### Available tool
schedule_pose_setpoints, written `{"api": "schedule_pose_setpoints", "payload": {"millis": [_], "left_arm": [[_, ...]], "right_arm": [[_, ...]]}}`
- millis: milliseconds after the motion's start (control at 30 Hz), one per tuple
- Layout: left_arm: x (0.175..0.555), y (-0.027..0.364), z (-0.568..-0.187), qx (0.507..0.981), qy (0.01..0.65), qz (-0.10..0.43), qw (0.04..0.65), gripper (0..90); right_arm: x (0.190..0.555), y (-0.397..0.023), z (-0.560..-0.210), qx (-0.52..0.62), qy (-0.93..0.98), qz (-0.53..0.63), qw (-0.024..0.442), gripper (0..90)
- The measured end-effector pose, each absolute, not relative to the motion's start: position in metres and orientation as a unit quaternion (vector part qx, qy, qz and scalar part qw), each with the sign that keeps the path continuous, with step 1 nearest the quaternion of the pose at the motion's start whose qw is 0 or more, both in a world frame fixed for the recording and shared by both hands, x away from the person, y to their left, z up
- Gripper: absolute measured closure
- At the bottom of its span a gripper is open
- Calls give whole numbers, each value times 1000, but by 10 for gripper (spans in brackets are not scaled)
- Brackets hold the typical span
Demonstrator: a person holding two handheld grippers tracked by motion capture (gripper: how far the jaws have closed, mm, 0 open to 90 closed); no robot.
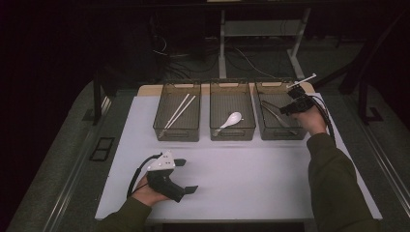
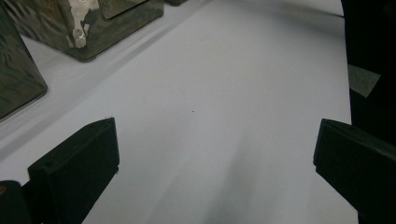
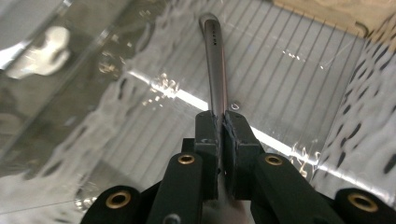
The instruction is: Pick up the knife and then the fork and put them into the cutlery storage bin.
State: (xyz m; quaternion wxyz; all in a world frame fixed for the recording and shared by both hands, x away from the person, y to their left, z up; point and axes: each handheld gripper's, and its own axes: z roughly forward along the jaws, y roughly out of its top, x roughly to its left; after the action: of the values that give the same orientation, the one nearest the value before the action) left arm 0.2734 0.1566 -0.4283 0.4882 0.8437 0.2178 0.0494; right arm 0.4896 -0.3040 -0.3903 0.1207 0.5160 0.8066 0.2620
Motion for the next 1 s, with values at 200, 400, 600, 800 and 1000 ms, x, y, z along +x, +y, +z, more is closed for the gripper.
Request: {"api": "schedule_pose_setpoints", "payload": {"millis": [200, 400, 600, 800, 1000], "left_arm": [[273, 156, -429, 843, 218, 48, 489, 0], [273, 156, -429, 844, 217, 48, 488, 0], [274, 157, -428, 844, 218, 50, 487, 0], [274, 159, -428, 843, 221, 50, 487, 0], [275, 161, -428, 842, 223, 51, 488, 0]], "right_arm": [[492, -303, -395, 524, 803, 261, 114, 783], [487, -308, -386, 522, 796, 282, 120, 624], [477, -315, -375, 511, 791, 318, 110, 453], [462, -318, -367, 495, 784, 356, 114, 362], [441, -319, -363, 469, 782, 390, 128, 285]]}}
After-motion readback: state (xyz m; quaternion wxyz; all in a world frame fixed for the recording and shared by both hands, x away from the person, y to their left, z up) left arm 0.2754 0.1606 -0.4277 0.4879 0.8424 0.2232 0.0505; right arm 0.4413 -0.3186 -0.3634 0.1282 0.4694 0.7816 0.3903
